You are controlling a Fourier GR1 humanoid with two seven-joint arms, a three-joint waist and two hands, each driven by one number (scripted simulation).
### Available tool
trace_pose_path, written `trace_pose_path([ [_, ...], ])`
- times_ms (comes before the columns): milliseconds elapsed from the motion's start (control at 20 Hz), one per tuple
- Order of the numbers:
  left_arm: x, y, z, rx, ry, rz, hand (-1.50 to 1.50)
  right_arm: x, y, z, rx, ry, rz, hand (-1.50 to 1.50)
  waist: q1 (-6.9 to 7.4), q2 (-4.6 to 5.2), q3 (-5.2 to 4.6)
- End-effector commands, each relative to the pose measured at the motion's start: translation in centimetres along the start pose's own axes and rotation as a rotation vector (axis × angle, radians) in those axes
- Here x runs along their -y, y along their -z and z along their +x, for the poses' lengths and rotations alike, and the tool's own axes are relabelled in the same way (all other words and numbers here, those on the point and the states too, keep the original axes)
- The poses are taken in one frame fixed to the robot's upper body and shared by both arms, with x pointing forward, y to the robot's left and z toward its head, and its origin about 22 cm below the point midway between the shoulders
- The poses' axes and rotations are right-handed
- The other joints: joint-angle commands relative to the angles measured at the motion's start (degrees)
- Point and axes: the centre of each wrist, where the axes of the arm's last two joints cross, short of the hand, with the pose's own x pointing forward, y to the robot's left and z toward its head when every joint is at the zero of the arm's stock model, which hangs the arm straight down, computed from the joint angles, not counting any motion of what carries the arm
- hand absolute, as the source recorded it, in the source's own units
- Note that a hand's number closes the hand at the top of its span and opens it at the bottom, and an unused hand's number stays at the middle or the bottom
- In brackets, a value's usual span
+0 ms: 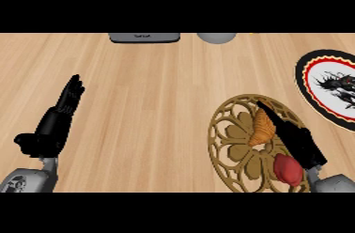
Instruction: Pick the croissant from the placemat and place it in the plate
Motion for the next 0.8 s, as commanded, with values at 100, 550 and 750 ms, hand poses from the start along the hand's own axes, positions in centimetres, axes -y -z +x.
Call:
trace_pose_path([
  [100,-1.3,-1.1,-1.4,-0.071,0.033,0.025,0.0,-0.8,4.3,5.3,0.097,0.265,-0.332,1.5,-0.38,0.89,-2.5],
  [550,-0.4,-2.1,-3.2,-0.177,-0.057,0.002,0.0,-0.8,5.9,5.9,0.201,0.065,-1.132,-1.5,-0.95,0.91,-2.67],
  [750,-0.2,-1.5,-3.8,-0.179,-0.061,-0.003,0.0,-7.5,8.0,6.6,0.273,-0.008,-1.204,-1.5,-1.24,0.84,-2.64],
])
